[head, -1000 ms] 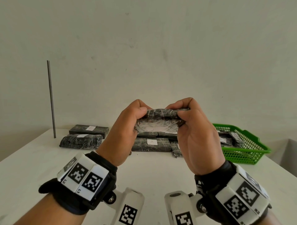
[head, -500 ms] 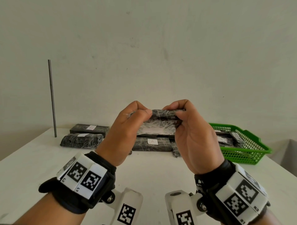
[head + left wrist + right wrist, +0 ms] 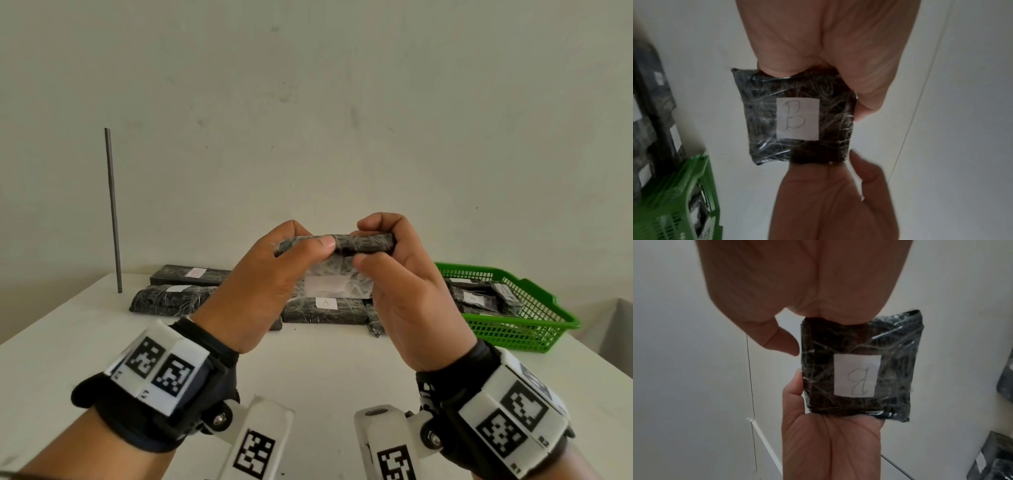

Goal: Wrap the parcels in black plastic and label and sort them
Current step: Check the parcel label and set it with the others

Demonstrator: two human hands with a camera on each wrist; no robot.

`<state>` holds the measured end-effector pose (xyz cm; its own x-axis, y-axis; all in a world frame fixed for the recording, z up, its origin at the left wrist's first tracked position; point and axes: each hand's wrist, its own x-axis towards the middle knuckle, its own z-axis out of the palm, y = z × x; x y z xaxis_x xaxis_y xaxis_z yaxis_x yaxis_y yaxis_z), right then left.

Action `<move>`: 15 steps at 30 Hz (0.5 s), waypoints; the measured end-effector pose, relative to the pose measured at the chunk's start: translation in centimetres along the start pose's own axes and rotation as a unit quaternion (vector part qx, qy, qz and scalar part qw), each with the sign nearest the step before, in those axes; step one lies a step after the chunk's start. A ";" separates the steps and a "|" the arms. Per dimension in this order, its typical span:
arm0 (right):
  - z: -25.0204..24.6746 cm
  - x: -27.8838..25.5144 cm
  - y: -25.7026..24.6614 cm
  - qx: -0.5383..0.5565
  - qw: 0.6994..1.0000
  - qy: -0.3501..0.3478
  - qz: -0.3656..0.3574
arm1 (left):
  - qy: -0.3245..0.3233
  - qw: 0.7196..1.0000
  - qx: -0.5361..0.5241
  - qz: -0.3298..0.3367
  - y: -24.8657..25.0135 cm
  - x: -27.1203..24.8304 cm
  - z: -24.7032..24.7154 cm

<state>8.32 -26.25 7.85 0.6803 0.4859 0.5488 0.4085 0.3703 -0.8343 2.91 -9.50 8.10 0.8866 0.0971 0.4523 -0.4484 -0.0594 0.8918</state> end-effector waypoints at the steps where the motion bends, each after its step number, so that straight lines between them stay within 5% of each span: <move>1: -0.2 0.0 0.1 0.015 1.000 -0.014 0.005 | -0.001 1.000 -0.006 -0.003 0.0 0.1 -0.3; 8: -1.1 0.3 1.6 -0.176 0.981 0.083 0.018 | 0.093 0.973 -0.208 -0.043 -0.4 0.3 -0.7; 15: -2.0 0.2 1.1 -0.040 0.990 0.133 0.011 | 0.150 0.988 -0.018 -0.029 -0.6 0.6 -1.2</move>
<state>10.11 -27.36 6.93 0.8209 0.2643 0.5062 0.4316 0.2933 -0.8530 3.59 -8.17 7.86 0.8394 0.3900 0.3787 -0.4074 -0.0098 0.9132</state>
